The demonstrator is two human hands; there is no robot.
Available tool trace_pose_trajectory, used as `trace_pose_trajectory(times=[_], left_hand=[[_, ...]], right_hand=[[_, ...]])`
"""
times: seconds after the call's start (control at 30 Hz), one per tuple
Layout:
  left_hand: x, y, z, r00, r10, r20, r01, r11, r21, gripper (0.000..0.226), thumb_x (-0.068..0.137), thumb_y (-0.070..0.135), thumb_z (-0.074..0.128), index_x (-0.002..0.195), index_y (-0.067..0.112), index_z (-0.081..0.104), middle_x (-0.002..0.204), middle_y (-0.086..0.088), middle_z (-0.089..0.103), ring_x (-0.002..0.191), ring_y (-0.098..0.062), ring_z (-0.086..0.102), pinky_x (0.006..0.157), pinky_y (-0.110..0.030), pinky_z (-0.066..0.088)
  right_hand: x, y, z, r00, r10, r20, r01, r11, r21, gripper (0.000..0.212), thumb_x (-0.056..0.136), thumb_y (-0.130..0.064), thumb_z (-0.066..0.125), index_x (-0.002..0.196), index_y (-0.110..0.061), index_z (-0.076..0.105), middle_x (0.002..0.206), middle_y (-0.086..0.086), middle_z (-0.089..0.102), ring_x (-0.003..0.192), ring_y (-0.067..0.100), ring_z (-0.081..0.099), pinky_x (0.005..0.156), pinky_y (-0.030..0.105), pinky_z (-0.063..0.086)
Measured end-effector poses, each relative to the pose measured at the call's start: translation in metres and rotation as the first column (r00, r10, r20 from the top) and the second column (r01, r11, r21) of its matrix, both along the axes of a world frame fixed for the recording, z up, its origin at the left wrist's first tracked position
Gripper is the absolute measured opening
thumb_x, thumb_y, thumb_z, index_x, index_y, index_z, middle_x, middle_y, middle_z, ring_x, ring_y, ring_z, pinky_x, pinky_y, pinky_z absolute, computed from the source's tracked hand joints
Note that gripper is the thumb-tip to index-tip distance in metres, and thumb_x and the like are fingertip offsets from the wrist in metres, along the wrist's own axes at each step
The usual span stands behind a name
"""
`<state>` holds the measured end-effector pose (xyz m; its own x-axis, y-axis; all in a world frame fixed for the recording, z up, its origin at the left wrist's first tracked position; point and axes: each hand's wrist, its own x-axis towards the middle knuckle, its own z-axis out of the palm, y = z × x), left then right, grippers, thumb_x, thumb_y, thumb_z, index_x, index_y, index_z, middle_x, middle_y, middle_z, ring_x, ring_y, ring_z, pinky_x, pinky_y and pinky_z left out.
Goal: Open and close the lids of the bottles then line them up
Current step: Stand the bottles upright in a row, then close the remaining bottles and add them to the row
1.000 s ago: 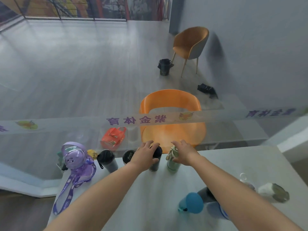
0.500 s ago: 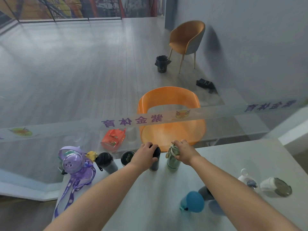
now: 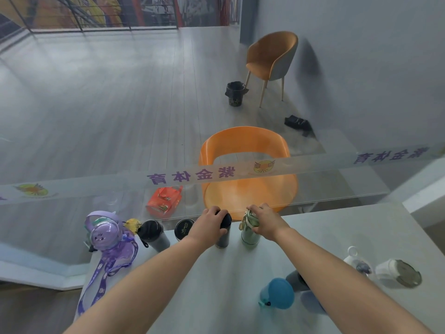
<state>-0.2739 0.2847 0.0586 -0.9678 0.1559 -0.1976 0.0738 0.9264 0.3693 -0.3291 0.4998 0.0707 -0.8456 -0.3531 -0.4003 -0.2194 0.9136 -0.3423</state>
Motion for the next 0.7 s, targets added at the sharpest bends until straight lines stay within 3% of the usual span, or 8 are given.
trace_pose_trajectory(times=[0.7], left_hand=[[0.0014, 0.0073, -0.0023, 0.999, 0.036, -0.014, -0.036, 0.999, 0.002, 0.054, 0.09, 0.032, 0.064, 0.138, 0.024, 0.042, 0.136, -0.006, 0.046, 0.122, -0.029, 0.042, 0.102, -0.044, 0.045]], right_hand=[[-0.004, 0.006, -0.0027, 0.999, 0.035, -0.007, -0.035, 0.998, 0.061, 0.073, 0.092, -0.025, 0.069, 0.152, -0.034, 0.03, 0.143, 0.012, 0.04, 0.121, 0.035, 0.056, 0.097, 0.04, 0.053]])
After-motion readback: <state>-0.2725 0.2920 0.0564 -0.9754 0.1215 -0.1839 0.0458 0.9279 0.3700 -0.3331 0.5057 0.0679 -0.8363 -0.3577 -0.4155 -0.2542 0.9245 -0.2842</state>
